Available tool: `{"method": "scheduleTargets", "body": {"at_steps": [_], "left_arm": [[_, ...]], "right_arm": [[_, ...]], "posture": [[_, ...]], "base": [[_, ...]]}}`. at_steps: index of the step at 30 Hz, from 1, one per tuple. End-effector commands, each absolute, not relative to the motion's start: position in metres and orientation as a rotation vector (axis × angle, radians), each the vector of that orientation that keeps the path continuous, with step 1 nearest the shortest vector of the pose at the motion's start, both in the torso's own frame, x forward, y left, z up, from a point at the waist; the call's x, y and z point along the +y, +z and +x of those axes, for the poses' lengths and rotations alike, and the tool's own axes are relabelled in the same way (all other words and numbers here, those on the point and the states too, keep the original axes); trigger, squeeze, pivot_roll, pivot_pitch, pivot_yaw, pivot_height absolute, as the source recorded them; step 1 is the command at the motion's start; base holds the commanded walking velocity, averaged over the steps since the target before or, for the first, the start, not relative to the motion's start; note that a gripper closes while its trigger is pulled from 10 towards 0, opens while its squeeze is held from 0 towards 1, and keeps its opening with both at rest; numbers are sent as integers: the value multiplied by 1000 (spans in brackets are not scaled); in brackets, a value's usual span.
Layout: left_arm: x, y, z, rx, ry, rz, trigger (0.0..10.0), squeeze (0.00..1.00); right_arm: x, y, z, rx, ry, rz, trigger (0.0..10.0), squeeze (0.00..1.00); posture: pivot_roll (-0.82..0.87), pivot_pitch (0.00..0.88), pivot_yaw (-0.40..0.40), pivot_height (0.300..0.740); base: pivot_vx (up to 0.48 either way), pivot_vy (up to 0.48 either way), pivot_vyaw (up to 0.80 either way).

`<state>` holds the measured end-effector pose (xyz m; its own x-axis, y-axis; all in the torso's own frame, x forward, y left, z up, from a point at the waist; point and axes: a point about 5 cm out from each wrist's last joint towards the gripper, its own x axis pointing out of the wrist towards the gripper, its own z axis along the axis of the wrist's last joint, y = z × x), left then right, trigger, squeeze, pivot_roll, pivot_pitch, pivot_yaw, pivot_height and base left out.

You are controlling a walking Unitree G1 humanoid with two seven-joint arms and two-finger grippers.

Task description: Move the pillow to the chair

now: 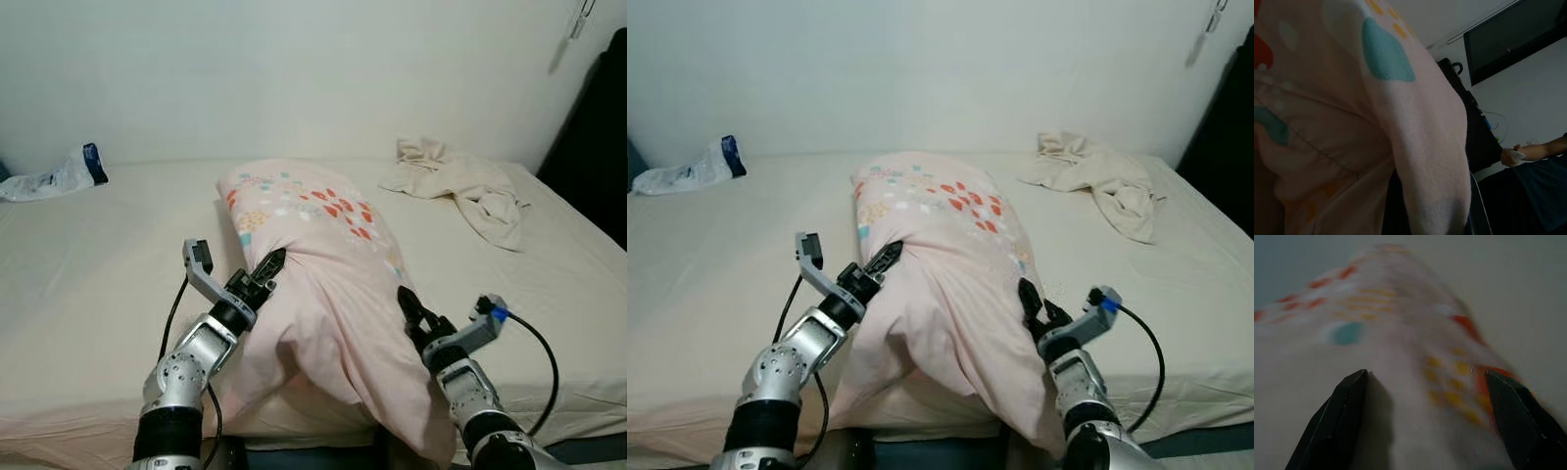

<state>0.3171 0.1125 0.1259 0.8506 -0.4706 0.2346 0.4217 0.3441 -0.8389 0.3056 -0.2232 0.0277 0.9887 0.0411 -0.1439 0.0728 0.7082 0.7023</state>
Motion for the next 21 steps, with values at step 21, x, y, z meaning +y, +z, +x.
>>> {"method": "scheduleTargets", "body": {"at_steps": [21], "left_arm": [[120,144,289,52,-598,-1072,0,0]], "right_arm": [[-179,-2,296,381,-105,1003,10000,0]], "posture": [[220,170,55,545]], "base": [[0,0,0]]}}
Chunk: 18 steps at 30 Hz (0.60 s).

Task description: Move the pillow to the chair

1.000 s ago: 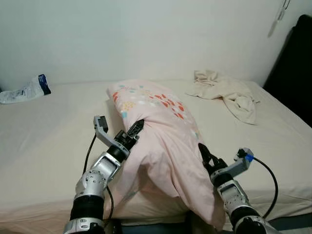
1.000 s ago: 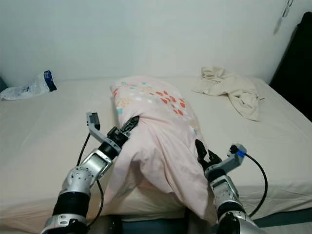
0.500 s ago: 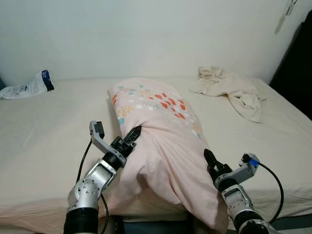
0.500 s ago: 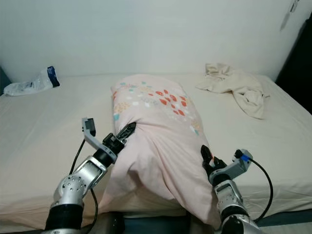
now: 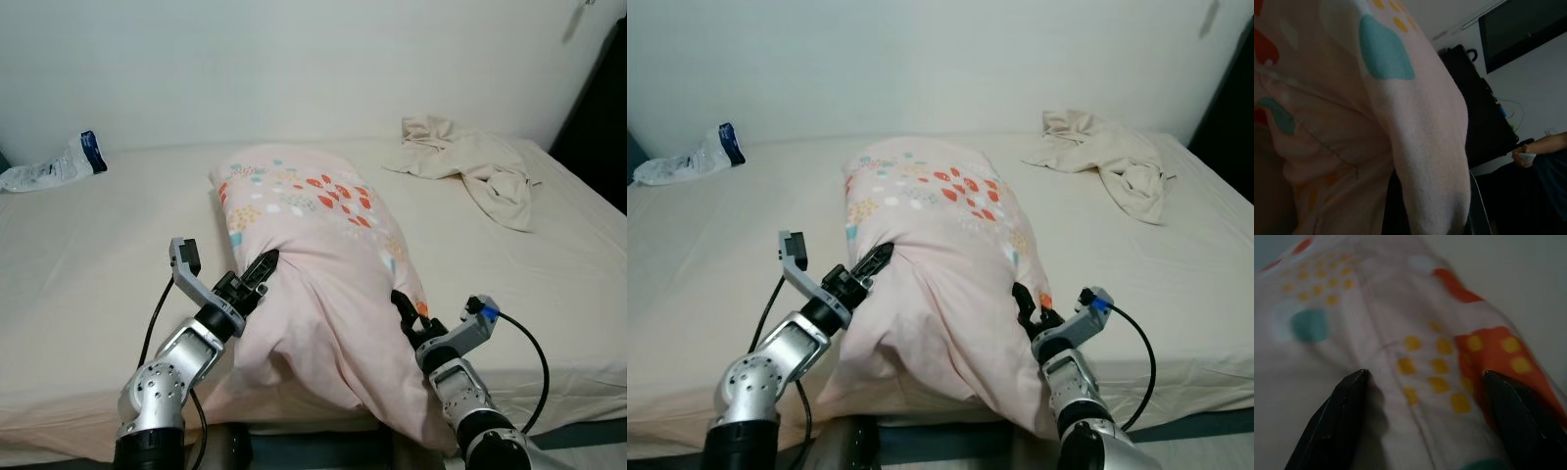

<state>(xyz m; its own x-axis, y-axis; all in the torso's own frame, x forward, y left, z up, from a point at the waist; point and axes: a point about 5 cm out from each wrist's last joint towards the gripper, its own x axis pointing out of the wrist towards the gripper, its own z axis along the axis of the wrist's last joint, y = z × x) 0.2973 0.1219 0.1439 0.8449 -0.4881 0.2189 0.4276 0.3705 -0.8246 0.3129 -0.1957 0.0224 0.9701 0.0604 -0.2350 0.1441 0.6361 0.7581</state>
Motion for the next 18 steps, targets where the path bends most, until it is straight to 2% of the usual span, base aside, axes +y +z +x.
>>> {"method": "scheduleTargets", "body": {"at_steps": [1,3,4,7,9,12,14,15,18], "left_arm": [[120,144,289,52,-598,-1072,0,0],[120,144,288,57,-596,-1071,0,0],[120,144,288,57,-596,-1071,0,0],[120,145,286,63,-598,-1072,0,0],[119,146,286,64,-600,-1072,0,0],[119,146,286,65,-601,-1073,0,0],[118,148,288,63,-606,-1076,0,0],[118,148,288,63,-606,-1076,0,0],[116,150,288,60,-611,-1081,0,0]], "right_arm": [[-179,-2,296,381,-105,1003,10000,0],[-173,-3,296,369,-122,1122,10000,0],[-173,-3,296,369,-122,1122,10000,0],[-155,3,301,350,-53,1319,10000,0],[-148,3,301,375,-31,1348,10000,0],[-142,3,301,400,-14,1347,10000,0],[-128,-1,299,540,10,1235,10000,0],[-128,-1,299,540,10,1235,10000,0],[-120,-5,297,681,18,1081,10000,0]], "posture": [[220,170,55,545],[221,172,57,545],[221,172,57,545],[217,175,62,545],[217,175,62,545],[215,175,61,545],[207,166,57,545],[207,166,57,545],[201,162,53,545]], "base": [[0,0,0],[0,0,0],[0,0,0],[0,0,0],[0,0,0],[0,0,0],[0,0,0],[0,0,0],[0,0,0]]}}
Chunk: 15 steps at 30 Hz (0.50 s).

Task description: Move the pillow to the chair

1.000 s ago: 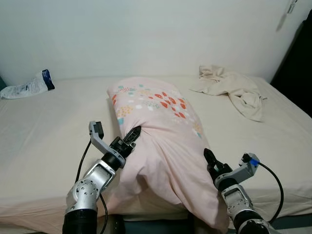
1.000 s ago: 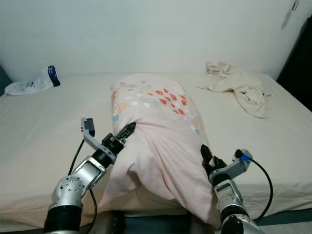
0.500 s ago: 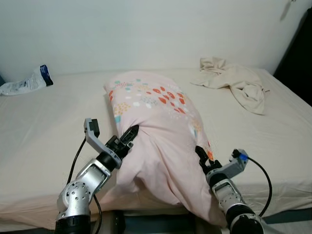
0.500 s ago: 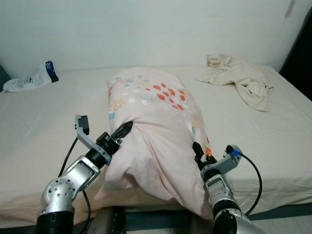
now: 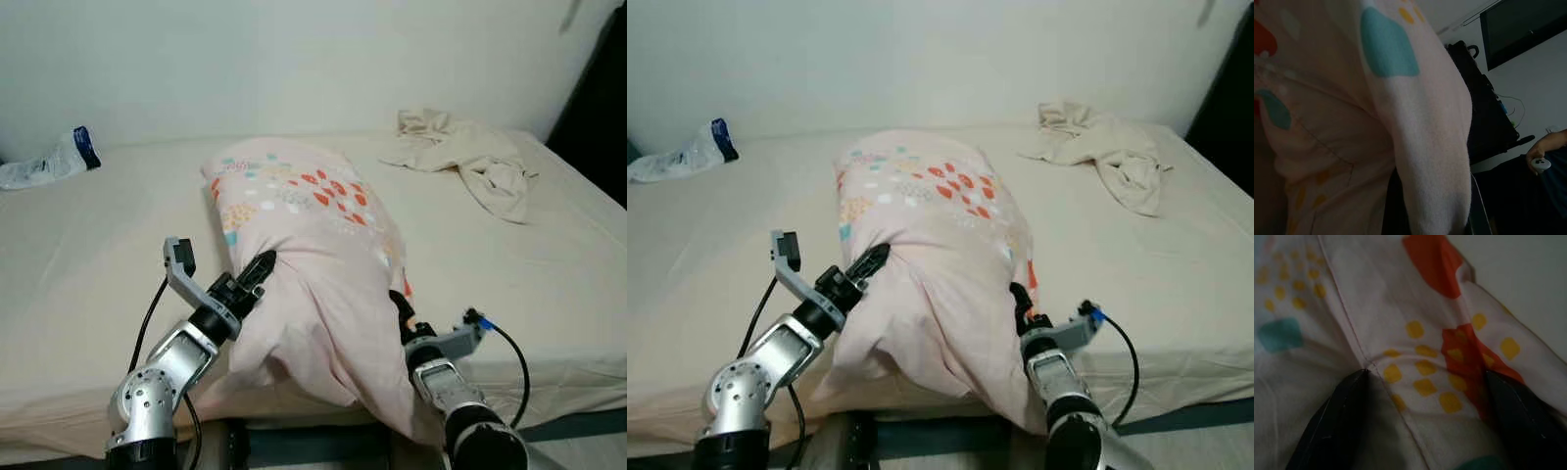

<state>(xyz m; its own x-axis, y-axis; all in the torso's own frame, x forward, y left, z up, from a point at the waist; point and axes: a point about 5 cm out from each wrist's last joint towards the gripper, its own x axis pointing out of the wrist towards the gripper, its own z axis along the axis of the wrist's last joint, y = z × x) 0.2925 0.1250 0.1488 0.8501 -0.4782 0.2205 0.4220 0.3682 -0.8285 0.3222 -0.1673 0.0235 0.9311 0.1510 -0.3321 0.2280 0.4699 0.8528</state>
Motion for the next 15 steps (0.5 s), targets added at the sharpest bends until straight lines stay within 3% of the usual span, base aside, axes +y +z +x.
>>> {"method": "scheduleTargets", "body": {"at_steps": [1,8,9,10,15], "left_arm": [[115,151,288,61,-612,-1082,0,0],[112,151,289,60,-617,-1093,0,0],[111,151,289,60,-618,-1094,0,0],[111,151,290,59,-620,-1096,0,0],[108,151,293,51,-626,-1102,0,0]], "right_arm": [[-119,-5,297,700,19,1058,10000,0],[-109,12,311,695,155,1023,10000,0],[-106,17,314,681,203,1015,4431,0],[-103,21,316,672,253,1000,0,0],[-97,26,318,671,338,972,0,0]], "posture": [[200,162,52,545],[183,151,43,545],[181,150,41,545],[177,145,39,545],[164,128,31,545]], "base": [[0,0,0],[0,0,0],[0,0,0],[0,0,0],[0,0,0]]}}
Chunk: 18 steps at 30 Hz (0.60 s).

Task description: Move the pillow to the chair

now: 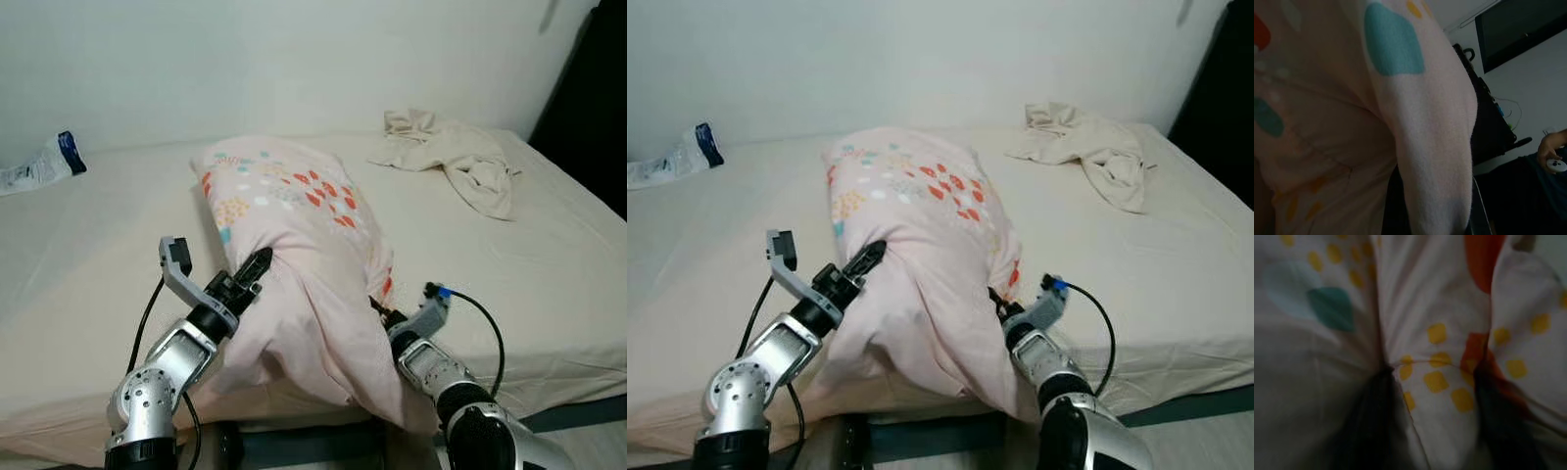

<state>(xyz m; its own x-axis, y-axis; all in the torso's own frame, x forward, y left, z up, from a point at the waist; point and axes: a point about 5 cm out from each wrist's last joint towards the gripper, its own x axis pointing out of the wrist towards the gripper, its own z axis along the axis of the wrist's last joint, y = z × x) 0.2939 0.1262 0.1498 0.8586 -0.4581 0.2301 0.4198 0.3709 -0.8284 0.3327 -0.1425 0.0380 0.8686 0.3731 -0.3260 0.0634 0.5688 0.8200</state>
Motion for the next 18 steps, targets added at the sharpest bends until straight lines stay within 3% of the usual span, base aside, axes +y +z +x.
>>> {"method": "scheduleTargets", "body": {"at_steps": [1,10,18], "left_arm": [[108,151,293,51,-626,-1102,0,0],[100,153,300,39,-654,-1115,0,0],[94,154,307,25,-673,-1117,0,0]], "right_arm": [[-97,26,318,671,338,972,0,0],[-106,34,323,571,406,968,0,0],[-116,48,334,441,459,839,0,0]], "posture": [[164,128,31,545],[133,81,12,545],[110,43,-1,545]], "base": [[0,0,0],[0,0,0],[0,0,0]]}}
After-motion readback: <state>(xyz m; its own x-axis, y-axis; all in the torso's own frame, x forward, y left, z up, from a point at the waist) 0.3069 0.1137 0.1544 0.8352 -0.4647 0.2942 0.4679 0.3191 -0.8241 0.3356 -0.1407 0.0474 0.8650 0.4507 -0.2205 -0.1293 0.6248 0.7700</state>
